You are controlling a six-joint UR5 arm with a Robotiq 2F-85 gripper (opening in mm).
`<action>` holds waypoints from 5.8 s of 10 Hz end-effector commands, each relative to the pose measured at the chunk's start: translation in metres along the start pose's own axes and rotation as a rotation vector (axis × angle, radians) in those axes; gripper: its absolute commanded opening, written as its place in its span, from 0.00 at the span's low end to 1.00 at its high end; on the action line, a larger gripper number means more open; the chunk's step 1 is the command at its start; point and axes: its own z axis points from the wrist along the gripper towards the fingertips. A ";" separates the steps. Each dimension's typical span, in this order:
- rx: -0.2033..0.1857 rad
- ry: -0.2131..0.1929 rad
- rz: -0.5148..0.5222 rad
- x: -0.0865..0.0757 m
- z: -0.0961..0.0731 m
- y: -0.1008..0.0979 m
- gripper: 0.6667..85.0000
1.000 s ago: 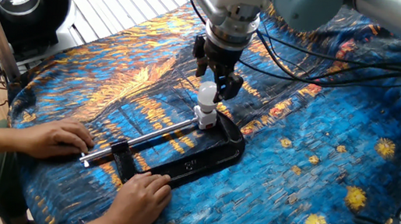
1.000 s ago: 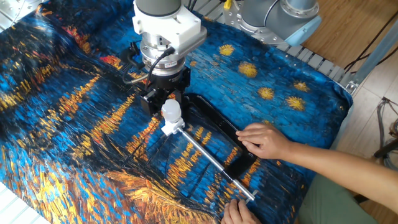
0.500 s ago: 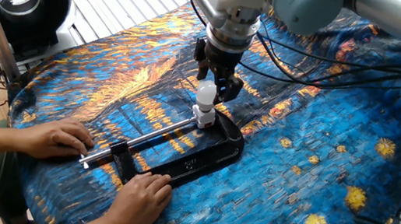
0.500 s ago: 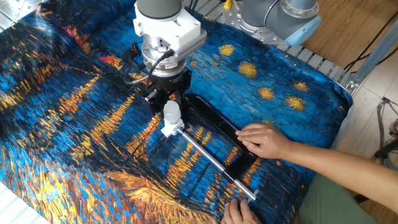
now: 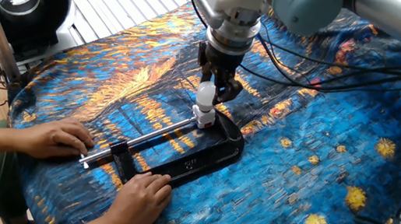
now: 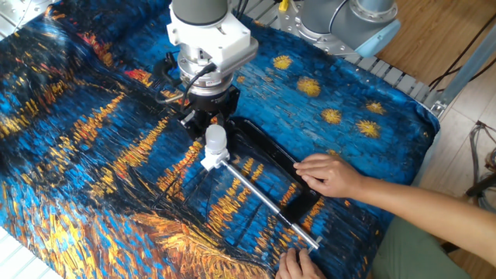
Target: Install the light bulb by rotating it
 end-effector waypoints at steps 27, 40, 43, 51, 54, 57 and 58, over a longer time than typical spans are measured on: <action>-0.055 -0.064 1.020 0.008 0.000 0.014 0.22; -0.042 -0.006 0.768 0.001 -0.008 0.011 0.83; -0.009 -0.027 0.588 -0.014 -0.016 -0.002 0.84; 0.050 0.019 0.241 -0.008 -0.005 -0.004 0.83; 0.047 0.034 0.194 -0.003 -0.003 -0.004 0.80; 0.043 0.029 0.173 -0.004 -0.002 -0.003 0.79; 0.042 0.023 0.158 -0.006 -0.002 -0.002 0.79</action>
